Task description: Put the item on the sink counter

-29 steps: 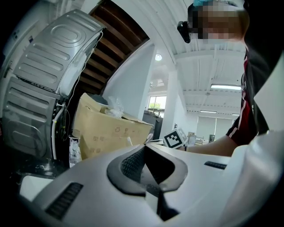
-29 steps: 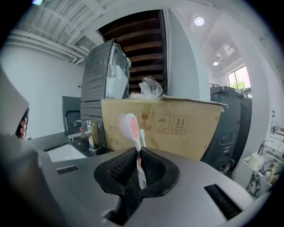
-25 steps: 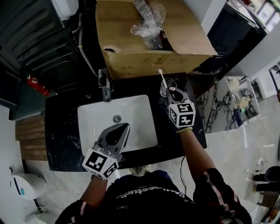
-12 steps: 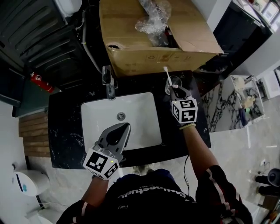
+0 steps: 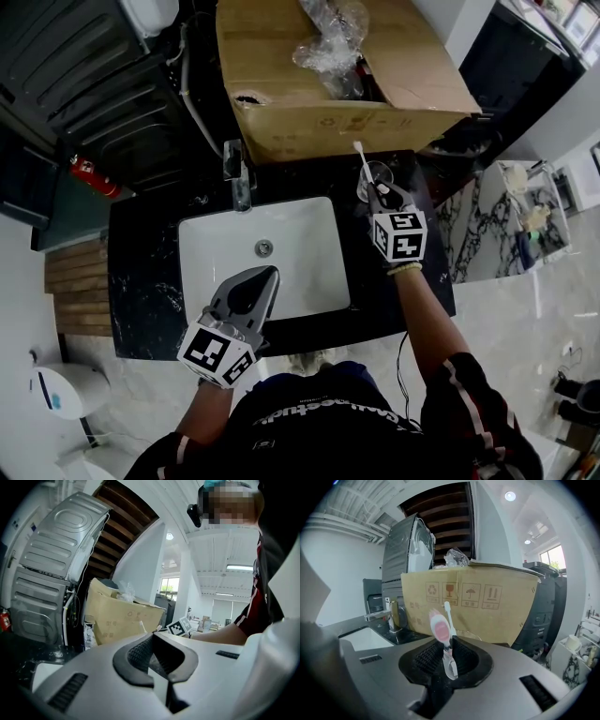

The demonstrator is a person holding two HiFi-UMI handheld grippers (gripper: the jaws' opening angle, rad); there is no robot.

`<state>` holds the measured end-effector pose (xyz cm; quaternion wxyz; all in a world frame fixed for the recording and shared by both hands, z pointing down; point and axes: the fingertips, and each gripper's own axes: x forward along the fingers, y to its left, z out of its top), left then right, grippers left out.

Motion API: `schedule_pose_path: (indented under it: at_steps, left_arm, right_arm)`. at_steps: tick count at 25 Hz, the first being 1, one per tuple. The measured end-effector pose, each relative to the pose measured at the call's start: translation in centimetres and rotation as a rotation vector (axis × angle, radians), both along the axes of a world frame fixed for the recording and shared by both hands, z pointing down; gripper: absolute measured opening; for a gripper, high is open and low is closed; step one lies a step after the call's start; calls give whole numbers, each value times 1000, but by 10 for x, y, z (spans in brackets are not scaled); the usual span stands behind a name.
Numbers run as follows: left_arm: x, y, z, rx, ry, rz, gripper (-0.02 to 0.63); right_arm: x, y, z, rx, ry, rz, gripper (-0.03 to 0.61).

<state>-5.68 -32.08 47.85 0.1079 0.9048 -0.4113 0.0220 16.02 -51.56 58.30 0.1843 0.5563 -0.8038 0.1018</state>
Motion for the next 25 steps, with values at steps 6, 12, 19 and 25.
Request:
schedule_pose_path:
  at_steps: [6,12,19,25]
  left_arm:
    - [0,6,-11,26,10,0,12]
    - [-2,14,-24,57,26,-2,14]
    - [-2,33,-43,99,48,2,12]
    - [-12,46,-51,118,49,-16,12]
  right_arm:
    - [3,8,-8,3,1,2,116]
    - [8,27,-22,18,6,17,165]
    - [19,51,-36,10,12,26,170]
    - [16,46,-27,-33,51,6,170]
